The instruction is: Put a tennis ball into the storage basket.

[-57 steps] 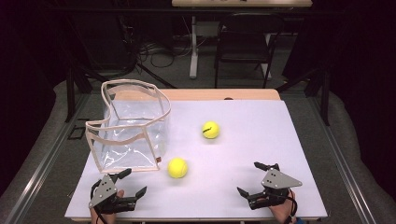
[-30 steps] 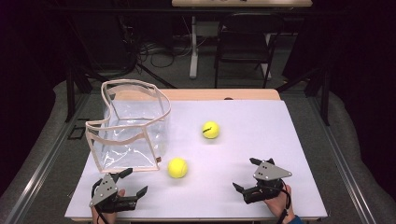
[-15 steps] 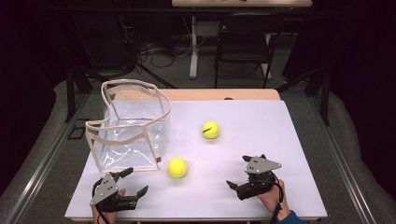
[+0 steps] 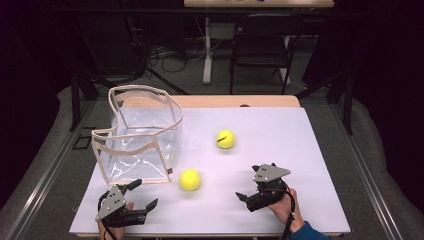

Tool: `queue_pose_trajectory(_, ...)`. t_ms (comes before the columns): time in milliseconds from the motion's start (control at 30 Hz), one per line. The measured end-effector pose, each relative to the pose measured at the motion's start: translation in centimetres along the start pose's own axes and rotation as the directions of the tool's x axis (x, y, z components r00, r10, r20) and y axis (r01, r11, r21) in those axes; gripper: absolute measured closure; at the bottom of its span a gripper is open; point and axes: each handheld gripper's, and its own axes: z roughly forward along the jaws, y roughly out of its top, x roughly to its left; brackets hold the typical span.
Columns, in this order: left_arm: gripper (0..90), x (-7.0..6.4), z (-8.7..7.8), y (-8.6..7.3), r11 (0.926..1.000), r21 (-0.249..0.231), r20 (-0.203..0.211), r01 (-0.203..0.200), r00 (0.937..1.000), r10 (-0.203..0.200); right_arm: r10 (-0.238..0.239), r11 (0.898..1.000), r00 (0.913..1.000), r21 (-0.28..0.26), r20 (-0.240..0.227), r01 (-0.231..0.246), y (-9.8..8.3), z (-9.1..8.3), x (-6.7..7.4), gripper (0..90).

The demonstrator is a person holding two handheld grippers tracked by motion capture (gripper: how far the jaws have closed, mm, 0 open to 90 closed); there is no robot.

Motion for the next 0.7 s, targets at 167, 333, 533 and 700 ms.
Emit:
queue_pose_trajectory(167,15.8,0.0,0.0,0.0,1.0,-0.001,0.001,0.001,1.0,-0.001,0.0,1.0,0.9999,0.01,-0.014,0.0,0.3,0.5,0.0,0.0)
queue_pose_trajectory(333,15.8,0.1,-0.1,0.0,0.9999,-0.01,0.0,0.006,1.0,-0.006,-0.013,1.0,0.9997,0.022,-0.022,0.013,0.7,1.0,0.1,0.0)
queue_pose_trajectory(533,15.8,0.0,-0.1,0.0,0.9999,-0.01,-0.004,-0.004,1.0,0.004,-0.019,0.999,0.9992,0.032,-0.036,0.02,1.2,1.7,0.2,0.0)
queue_pose_trajectory(700,15.8,0.0,-0.1,0.0,0.9999,-0.011,-0.007,0.0,1.0,0.0,-0.026,0.999,0.9983,0.036,-0.052,0.028,1.5,2.0,0.5,0.0)
